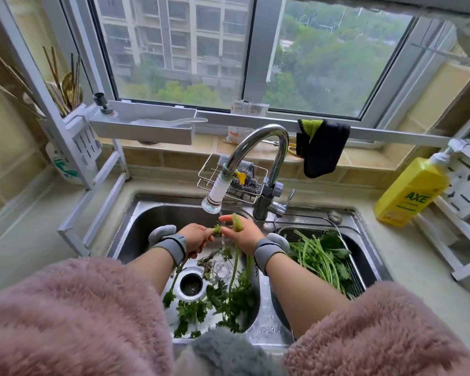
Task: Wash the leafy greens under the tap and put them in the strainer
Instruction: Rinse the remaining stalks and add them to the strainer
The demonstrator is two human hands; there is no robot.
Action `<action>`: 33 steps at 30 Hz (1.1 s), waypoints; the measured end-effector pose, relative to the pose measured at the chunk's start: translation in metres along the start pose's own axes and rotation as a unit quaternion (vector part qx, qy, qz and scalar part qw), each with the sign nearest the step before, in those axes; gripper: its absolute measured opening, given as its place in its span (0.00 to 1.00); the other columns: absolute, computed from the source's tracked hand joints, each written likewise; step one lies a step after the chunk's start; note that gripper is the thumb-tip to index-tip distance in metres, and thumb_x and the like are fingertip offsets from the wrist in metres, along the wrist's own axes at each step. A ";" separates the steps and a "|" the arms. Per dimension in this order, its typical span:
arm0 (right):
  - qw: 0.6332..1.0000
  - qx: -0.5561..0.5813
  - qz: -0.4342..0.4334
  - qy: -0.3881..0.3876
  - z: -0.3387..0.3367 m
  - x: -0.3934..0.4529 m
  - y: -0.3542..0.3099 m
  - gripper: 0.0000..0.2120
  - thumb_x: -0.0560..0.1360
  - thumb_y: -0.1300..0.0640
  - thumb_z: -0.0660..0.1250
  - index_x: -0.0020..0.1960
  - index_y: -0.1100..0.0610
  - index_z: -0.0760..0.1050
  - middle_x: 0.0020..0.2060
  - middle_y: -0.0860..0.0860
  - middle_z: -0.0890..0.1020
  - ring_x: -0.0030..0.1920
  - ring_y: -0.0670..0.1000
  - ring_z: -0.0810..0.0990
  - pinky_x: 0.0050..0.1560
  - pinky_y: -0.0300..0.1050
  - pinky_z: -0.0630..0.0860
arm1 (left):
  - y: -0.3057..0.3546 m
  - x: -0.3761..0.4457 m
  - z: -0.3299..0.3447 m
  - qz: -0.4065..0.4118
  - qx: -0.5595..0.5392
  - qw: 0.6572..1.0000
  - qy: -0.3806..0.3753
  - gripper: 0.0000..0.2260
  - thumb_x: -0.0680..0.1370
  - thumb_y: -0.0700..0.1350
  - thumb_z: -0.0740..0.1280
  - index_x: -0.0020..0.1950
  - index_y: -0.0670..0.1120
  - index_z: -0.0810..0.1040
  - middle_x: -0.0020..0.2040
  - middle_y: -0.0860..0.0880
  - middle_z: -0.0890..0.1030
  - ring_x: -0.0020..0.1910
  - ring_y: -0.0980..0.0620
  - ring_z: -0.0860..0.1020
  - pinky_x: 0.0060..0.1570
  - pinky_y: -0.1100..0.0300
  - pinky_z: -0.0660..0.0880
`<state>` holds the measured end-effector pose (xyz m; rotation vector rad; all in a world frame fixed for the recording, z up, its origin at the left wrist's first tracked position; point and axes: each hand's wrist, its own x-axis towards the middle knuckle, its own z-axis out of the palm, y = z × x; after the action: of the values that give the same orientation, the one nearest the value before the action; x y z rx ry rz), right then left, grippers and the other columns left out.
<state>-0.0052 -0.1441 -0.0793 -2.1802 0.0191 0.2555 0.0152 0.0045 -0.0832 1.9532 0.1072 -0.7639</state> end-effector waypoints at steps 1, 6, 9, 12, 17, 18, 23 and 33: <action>1.000 -0.015 -0.003 -0.011 0.002 0.001 0.000 0.16 0.77 0.56 0.65 0.64 0.57 0.74 0.57 0.55 0.79 0.49 0.47 0.75 0.57 0.43 0.72 | 0.001 0.000 0.000 -0.001 0.002 1.000 -0.002 0.16 0.82 0.43 0.53 0.36 0.44 0.70 0.28 0.48 0.64 0.25 0.53 0.60 0.24 0.65 0.57; 0.999 0.021 0.007 -0.034 0.011 0.003 0.003 0.12 0.75 0.57 0.67 0.57 0.59 0.78 0.48 0.55 0.81 0.46 0.48 0.75 0.52 0.42 0.72 | 0.004 0.001 -0.004 -0.015 0.019 1.000 -0.015 0.17 0.82 0.42 0.53 0.34 0.44 0.69 0.28 0.48 0.63 0.26 0.53 0.59 0.26 0.63 0.56; 0.999 0.020 0.005 -0.034 0.010 0.003 0.004 0.11 0.76 0.60 0.66 0.55 0.63 0.76 0.43 0.52 0.76 0.44 0.48 0.72 0.45 0.36 0.66 | 0.004 0.001 -0.005 -0.033 0.002 0.999 -0.043 0.18 0.82 0.43 0.52 0.33 0.44 0.68 0.25 0.50 0.61 0.25 0.53 0.56 0.26 0.63 0.54; 0.999 0.022 -0.001 -0.033 0.012 0.003 0.007 0.10 0.76 0.62 0.65 0.54 0.67 0.75 0.42 0.54 0.74 0.44 0.48 0.69 0.46 0.37 0.66 | 0.005 0.000 -0.005 -0.055 -0.021 0.996 -0.062 0.18 0.83 0.45 0.52 0.33 0.45 0.66 0.20 0.53 0.60 0.21 0.55 0.55 0.24 0.62 0.52; 0.997 -0.067 0.004 -0.043 0.011 0.006 0.014 0.07 0.79 0.59 0.62 0.55 0.58 0.76 0.42 0.52 0.76 0.44 0.49 0.71 0.45 0.40 0.67 | 0.008 -0.002 0.002 -0.020 0.003 0.999 -0.048 0.19 0.83 0.45 0.52 0.32 0.45 0.65 0.25 0.50 0.60 0.25 0.54 0.56 0.25 0.62 0.53; 0.996 -0.069 0.011 -0.047 0.011 0.007 0.014 0.06 0.79 0.58 0.61 0.53 0.56 0.76 0.42 0.52 0.76 0.43 0.50 0.71 0.44 0.41 0.67 | 0.007 -0.002 0.002 0.003 0.016 0.999 -0.041 0.18 0.83 0.45 0.53 0.32 0.45 0.66 0.27 0.50 0.61 0.26 0.54 0.57 0.25 0.63 0.54; 0.996 -0.065 0.023 -0.064 0.009 0.005 0.002 0.16 0.80 0.58 0.57 0.35 0.47 0.68 0.32 0.48 0.72 0.37 0.49 0.69 0.37 0.42 0.65 | -0.001 0.003 -0.004 0.101 0.119 0.988 0.019 0.09 0.81 0.44 0.59 0.44 0.42 0.75 0.31 0.50 0.70 0.30 0.55 0.66 0.32 0.63 0.64; 0.992 -0.044 0.048 -0.108 0.009 -0.001 -0.008 0.15 0.81 0.51 0.54 0.38 0.51 0.71 0.33 0.46 0.71 0.40 0.50 0.68 0.44 0.42 0.65 | 0.003 0.007 -0.008 0.112 0.215 0.964 0.107 0.11 0.79 0.43 0.63 0.60 0.42 0.78 0.55 0.44 0.81 0.48 0.53 0.74 0.52 0.65 0.67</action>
<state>-0.0070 -0.1326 -0.0777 -2.2302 -0.0088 0.5564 0.0259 0.0077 -0.0821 2.4068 -0.1622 -0.4463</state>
